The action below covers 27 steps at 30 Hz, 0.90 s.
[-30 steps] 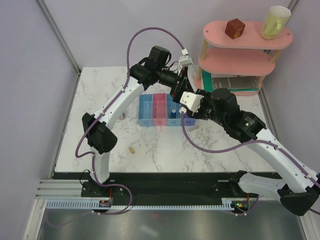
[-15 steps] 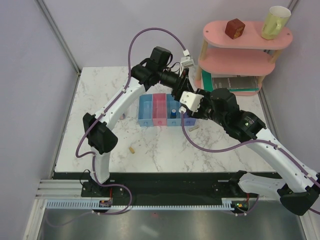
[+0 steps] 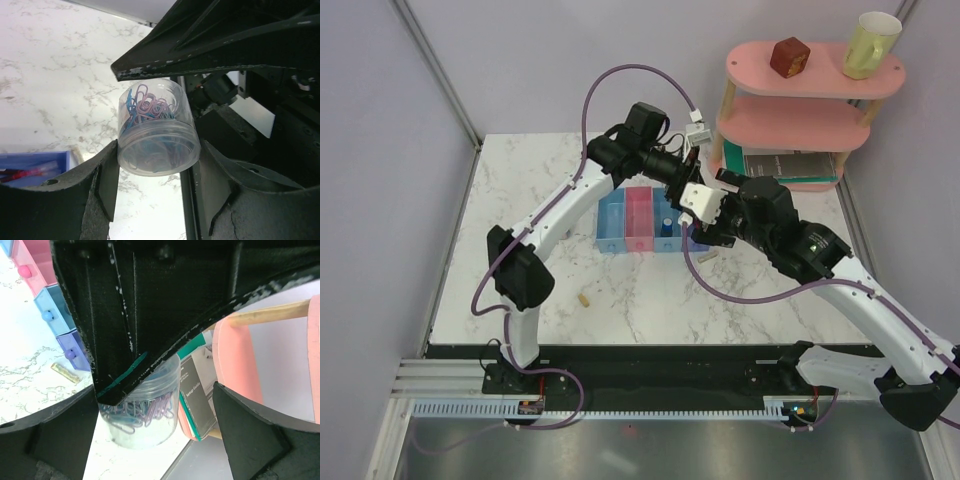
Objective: Sort the stationery into containers
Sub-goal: Place the stationery in the storage box.
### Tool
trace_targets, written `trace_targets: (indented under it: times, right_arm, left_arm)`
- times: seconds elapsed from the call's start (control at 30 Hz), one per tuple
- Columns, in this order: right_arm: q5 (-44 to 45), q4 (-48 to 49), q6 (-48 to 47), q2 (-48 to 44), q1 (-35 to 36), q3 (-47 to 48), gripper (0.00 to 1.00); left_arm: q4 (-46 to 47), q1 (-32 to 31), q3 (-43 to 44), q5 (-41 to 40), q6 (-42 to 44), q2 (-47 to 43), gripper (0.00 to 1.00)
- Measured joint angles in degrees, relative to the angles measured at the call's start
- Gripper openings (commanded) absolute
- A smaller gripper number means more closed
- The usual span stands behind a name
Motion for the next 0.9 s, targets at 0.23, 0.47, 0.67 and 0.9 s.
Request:
trace_targets:
  times: [0.23,0.47,0.67,0.9]
  right_arm:
    - [1.9,-0.2,0.6,-4.1,0.0,-2.3,0.98]
    - [7.1,2.1,0.5,-8.8,-1.2,-4.0,0.98]
    - [10.5,2.8,-0.2,-8.2,-1.3,-6.9,0.98]
    - [11.6,4.3,-0.2,-8.6,-1.3,-8.1,0.98]
  left_arm:
    - [-0.5,0.9,-3.1,-12.2,3.9,-0.8,0.02]
    - [-1.4,5.6,-3.1,-23.9,6.3,1.3,0.02]
    - [-2.5,6.5,-1.6,-36.3,13.3,4.1,0.02]
    - [-3.2,5.8,-0.4,-44.6,23.1,5.9,0.02]
